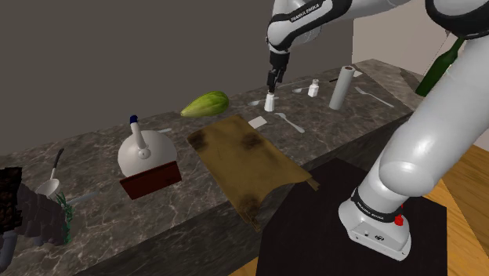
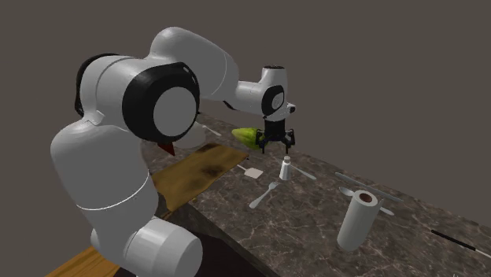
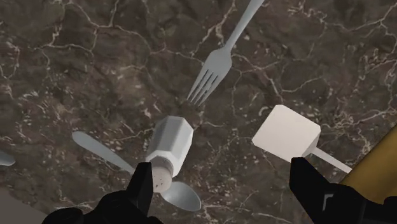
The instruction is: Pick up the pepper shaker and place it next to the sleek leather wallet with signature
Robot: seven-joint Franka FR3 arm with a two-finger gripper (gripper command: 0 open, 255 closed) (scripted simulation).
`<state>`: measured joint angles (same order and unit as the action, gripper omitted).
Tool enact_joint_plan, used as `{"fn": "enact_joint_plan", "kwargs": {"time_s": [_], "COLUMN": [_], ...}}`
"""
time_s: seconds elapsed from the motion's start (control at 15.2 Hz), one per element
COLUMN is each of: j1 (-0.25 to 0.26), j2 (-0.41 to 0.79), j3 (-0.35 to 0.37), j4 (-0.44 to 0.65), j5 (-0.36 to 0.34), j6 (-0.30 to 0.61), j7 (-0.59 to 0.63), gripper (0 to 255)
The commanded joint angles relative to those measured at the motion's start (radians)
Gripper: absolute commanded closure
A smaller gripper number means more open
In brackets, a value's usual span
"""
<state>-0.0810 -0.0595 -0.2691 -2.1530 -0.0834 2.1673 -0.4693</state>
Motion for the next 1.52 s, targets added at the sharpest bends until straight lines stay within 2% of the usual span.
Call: {"fn": "enact_joint_plan", "kwargs": {"time_s": [0.0, 0.26, 0.79, 1.25, 1.32, 1.45], "j1": [-0.005, -0.03, -0.04, -0.04, -0.04, -0.04], "j2": [0.087, 0.237, 0.295, 0.295, 0.295, 0.295], "j3": [-0.011, -0.02, -0.016, -0.016, -0.016, -0.016], "j4": [0.062, 0.172, 0.141, 0.141, 0.141, 0.141], "j5": [0.02, 0.058, 0.077, 0.078, 0.078, 0.078], "j6": [0.023, 0.055, 0.144, 0.144, 0.144, 0.144], "j7": [-0.044, -0.127, -0.14, -0.14, -0.14, -0.14], "gripper": [0, 0, 0, 0, 255, 255]}}
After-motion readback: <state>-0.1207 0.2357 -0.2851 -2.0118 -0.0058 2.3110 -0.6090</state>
